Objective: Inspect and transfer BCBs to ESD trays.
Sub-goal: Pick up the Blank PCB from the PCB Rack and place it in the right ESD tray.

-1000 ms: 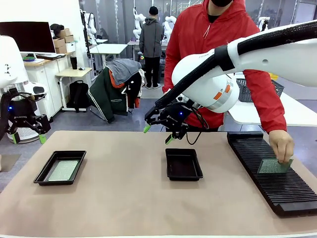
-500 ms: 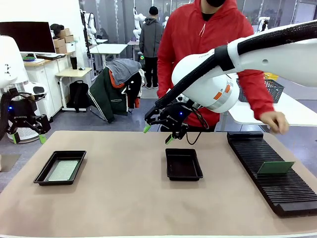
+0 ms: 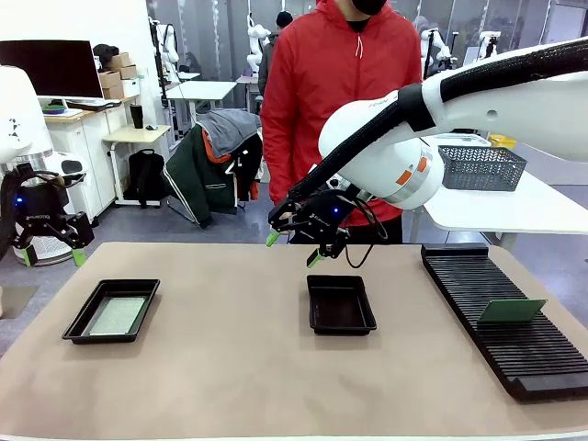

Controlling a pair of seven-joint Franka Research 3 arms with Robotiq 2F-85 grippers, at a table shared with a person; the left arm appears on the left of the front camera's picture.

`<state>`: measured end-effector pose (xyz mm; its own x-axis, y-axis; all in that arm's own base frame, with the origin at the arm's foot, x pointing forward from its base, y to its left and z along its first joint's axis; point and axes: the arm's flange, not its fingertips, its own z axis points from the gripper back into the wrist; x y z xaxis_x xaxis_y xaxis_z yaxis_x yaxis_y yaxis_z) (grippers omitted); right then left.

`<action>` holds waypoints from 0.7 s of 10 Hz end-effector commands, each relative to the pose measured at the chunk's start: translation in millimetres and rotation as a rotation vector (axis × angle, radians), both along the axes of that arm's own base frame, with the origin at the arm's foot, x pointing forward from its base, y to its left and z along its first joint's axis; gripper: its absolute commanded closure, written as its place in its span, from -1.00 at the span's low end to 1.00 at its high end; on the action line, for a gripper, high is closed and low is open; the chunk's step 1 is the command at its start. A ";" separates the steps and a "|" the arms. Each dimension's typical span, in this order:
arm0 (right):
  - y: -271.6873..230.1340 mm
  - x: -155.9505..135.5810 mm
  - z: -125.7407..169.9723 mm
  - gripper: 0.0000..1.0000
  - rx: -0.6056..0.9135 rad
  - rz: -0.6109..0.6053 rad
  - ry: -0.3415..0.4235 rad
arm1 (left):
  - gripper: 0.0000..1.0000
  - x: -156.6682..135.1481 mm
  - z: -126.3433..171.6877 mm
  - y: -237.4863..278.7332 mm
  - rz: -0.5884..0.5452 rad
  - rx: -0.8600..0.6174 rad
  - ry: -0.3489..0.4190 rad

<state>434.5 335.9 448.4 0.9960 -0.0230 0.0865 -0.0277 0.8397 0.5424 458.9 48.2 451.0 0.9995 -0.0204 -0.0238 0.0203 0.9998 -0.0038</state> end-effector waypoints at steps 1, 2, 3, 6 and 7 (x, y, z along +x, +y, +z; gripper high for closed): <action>1.6 0.9 0.2 -1.00 -0.020 -0.015 0.005 | -0.88 -1.0 -1.2 0.0 0.003 -0.003 -0.002; 1.6 0.9 0.2 -1.00 -0.020 -0.015 0.005 | -0.88 -1.0 -1.2 0.0 0.003 -0.003 -0.002; 1.6 0.9 0.2 -1.00 -0.020 -0.015 0.005 | -0.88 -1.0 -1.2 0.0 0.003 -0.003 -0.002; 1.6 0.9 0.2 -1.00 -0.020 -0.015 0.005 | -0.88 -1.0 -1.2 0.0 0.003 -0.003 -0.002; 1.6 0.9 0.2 -1.00 -0.020 -0.015 0.005 | -0.88 -1.0 -1.2 0.0 0.003 -0.003 -0.002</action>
<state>434.5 335.9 448.4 0.9960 -0.0230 0.0865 -0.0277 0.8397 0.5424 458.9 48.2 451.0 0.9995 -0.0204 -0.0238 0.0203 0.9998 -0.0038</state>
